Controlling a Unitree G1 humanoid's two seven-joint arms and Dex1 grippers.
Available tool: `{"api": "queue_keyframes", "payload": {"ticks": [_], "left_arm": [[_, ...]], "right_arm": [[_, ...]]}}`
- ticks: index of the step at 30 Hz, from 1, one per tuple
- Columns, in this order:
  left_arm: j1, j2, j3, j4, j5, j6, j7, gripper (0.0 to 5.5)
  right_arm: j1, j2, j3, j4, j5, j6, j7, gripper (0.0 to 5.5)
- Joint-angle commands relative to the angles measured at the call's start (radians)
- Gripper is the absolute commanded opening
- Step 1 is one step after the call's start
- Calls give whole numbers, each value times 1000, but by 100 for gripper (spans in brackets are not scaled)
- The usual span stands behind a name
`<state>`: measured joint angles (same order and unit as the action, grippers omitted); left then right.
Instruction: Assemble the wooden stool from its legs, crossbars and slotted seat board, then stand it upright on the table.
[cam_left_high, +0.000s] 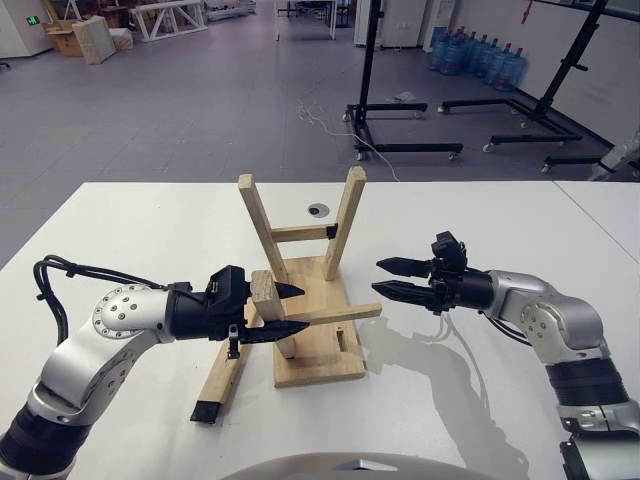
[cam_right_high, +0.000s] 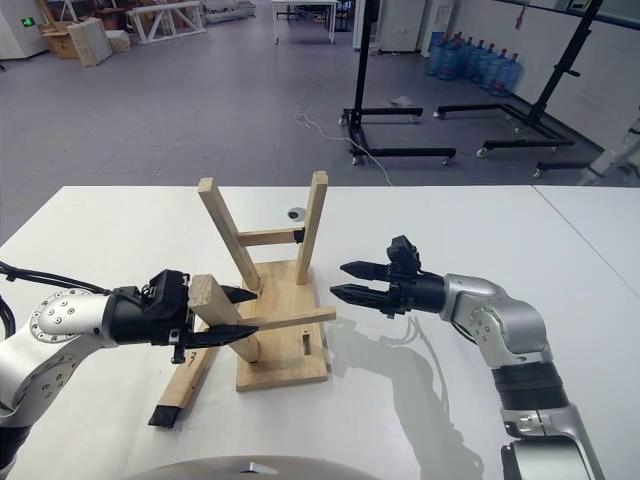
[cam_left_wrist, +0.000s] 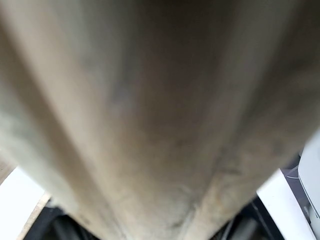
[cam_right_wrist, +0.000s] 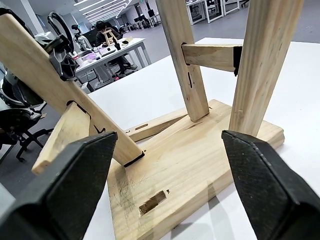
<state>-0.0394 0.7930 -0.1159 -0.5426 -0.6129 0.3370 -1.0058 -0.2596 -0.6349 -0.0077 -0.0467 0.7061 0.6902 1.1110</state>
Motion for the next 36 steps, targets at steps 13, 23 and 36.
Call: {"api": "queue_keyframes", "payload": {"ticks": [13,23,36], "left_arm": [[98,35,87,44,89,22,30,398],[376,57,241,-19,127,35,79,398],[376,-229,117,-131,290,415,622,398]], "right_arm": [[-15,27,-17,8,-25,-21,-23,383],[33,40,-34,-29,-7,-3,-46,383],[156,77,-66,-125,15,-5,-134,383]]}}
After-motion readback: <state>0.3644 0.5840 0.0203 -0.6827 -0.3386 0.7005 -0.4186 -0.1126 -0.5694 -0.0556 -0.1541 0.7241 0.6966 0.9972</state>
